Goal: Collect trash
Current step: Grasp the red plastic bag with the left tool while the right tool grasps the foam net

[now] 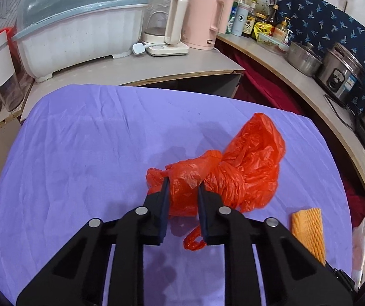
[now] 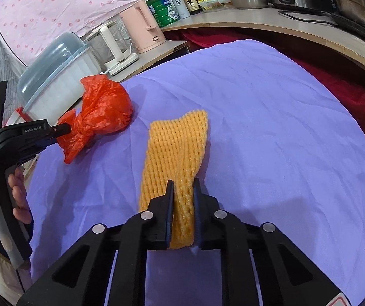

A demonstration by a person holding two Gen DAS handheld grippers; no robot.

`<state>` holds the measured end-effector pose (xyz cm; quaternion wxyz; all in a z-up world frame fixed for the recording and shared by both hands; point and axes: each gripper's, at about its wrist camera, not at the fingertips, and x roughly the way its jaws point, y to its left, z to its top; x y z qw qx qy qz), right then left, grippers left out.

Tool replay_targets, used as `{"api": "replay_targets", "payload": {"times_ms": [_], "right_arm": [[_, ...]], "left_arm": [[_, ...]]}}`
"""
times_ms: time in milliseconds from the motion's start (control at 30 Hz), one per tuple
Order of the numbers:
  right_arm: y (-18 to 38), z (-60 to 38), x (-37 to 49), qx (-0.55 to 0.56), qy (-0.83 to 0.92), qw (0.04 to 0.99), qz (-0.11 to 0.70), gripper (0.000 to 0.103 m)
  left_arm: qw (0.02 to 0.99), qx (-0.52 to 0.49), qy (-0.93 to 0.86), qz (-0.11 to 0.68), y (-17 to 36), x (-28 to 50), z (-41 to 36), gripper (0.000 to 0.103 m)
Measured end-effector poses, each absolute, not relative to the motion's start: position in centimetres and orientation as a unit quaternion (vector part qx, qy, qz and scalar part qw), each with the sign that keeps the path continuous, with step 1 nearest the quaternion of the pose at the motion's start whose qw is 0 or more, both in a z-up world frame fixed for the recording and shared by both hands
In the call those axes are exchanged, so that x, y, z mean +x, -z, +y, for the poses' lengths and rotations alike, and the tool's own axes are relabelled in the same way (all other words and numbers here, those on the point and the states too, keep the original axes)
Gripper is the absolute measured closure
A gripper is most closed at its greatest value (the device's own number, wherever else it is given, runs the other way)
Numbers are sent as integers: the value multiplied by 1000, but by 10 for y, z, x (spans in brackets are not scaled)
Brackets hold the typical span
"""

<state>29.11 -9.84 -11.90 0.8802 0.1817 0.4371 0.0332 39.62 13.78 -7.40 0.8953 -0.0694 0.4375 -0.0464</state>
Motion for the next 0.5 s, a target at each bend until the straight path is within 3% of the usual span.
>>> {"api": "replay_targets", "payload": {"times_ms": [500], "right_arm": [[52, -141, 196, 199, -16, 902, 382, 91]], "left_arm": [[907, -65, 94, 406, 4, 284, 88, 88]]}}
